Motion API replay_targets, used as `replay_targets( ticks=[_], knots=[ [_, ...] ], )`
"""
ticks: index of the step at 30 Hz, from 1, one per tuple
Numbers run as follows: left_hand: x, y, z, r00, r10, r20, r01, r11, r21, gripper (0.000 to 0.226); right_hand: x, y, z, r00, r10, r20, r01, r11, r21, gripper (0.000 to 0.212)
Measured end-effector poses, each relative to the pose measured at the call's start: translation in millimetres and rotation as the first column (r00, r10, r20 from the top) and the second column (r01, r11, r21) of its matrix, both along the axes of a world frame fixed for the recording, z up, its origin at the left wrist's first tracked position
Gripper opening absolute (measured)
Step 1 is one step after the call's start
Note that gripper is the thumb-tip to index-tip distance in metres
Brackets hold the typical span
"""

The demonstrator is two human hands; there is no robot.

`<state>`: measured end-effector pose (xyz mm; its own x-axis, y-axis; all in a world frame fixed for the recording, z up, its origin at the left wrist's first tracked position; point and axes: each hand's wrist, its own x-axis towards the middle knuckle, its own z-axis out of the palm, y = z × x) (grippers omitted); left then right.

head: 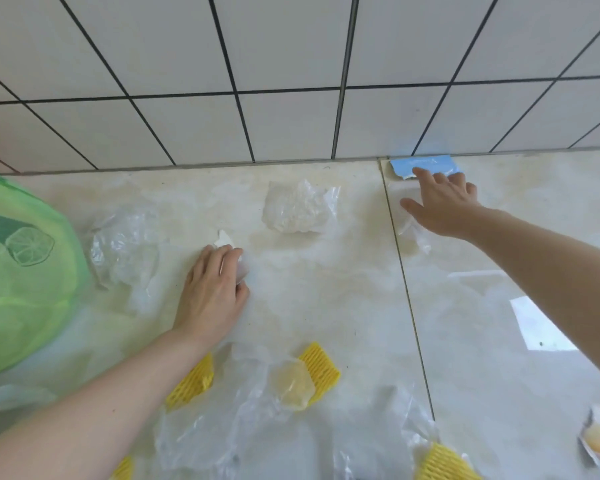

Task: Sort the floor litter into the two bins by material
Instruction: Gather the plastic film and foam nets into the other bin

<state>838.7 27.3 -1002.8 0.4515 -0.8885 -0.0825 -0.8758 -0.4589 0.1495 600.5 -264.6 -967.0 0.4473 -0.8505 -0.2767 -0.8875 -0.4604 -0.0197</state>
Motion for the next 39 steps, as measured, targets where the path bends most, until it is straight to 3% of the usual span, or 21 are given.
replay_targets(
  ticks=[3,10,15,21,24,28,34,39],
  knots=[
    [2,-2,6,0.998,-0.058,0.0,0.058,0.998,-0.008,0.056,3,-3,3,0.999,-0.033,0.036,0.036,0.996,-0.08,0.059],
    [6,-2,6,0.996,-0.089,-0.007,0.089,0.996,-0.009,0.06,15,-12,-3,0.999,0.012,-0.051,-0.007,0.996,0.087,0.061],
    [9,-3,4,0.997,-0.073,-0.018,0.074,0.997,0.025,0.063,29,-3,-4,0.996,0.079,-0.033,-0.08,0.997,-0.021,0.055],
    [13,-4,2,0.995,-0.095,-0.011,0.096,0.995,0.013,0.059,27,6,-10,0.998,0.022,0.06,-0.026,0.998,0.061,0.046],
    [16,-5,-1,0.993,-0.115,0.026,0.115,0.993,-0.035,0.045,24,13,-6,0.996,0.085,0.029,-0.084,0.996,-0.038,0.038],
    [17,-5,-3,0.994,-0.102,0.029,0.103,0.994,-0.021,0.047,18,30,-3,0.993,0.117,-0.023,-0.117,0.993,-0.018,0.057],
    [7,-3,5,0.995,-0.085,-0.051,0.086,0.996,0.019,0.042,-9,66,9,0.986,-0.089,0.141,0.061,0.98,0.191,0.072],
    [-15,1,26,0.988,-0.051,-0.146,0.039,0.996,-0.084,0.035,-32,96,37,0.949,-0.205,0.241,0.133,0.949,0.285,0.085]
  ],
)
